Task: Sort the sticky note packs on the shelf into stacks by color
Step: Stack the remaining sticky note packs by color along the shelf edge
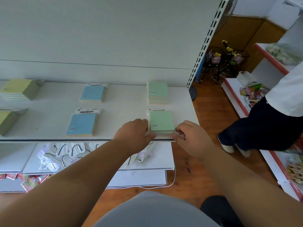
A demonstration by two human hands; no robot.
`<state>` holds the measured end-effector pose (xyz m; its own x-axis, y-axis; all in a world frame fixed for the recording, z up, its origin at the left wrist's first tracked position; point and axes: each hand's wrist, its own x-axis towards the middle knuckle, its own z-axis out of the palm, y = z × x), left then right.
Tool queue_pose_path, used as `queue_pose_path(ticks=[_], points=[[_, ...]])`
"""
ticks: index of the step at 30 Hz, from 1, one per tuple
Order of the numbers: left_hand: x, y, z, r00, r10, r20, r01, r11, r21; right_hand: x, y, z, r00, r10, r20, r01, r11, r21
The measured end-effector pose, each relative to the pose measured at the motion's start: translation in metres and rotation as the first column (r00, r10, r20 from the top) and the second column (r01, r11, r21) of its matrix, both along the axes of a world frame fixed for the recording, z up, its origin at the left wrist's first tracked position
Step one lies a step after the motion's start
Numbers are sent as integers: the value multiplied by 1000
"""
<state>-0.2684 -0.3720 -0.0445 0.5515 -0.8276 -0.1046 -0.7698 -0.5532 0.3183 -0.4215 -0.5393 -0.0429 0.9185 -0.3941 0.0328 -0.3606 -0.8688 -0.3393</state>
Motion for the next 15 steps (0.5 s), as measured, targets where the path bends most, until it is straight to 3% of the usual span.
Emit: queue_pose_path(ticks=[4, 15], points=[[-1, -1, -2, 990, -84, 112, 89, 995, -34, 1, 1, -3, 995, 92, 45, -87, 992, -86], [-3, 3, -1, 977, -123, 177, 127, 992, -15, -2, 3, -5, 981, 157, 115, -131, 969, -212]])
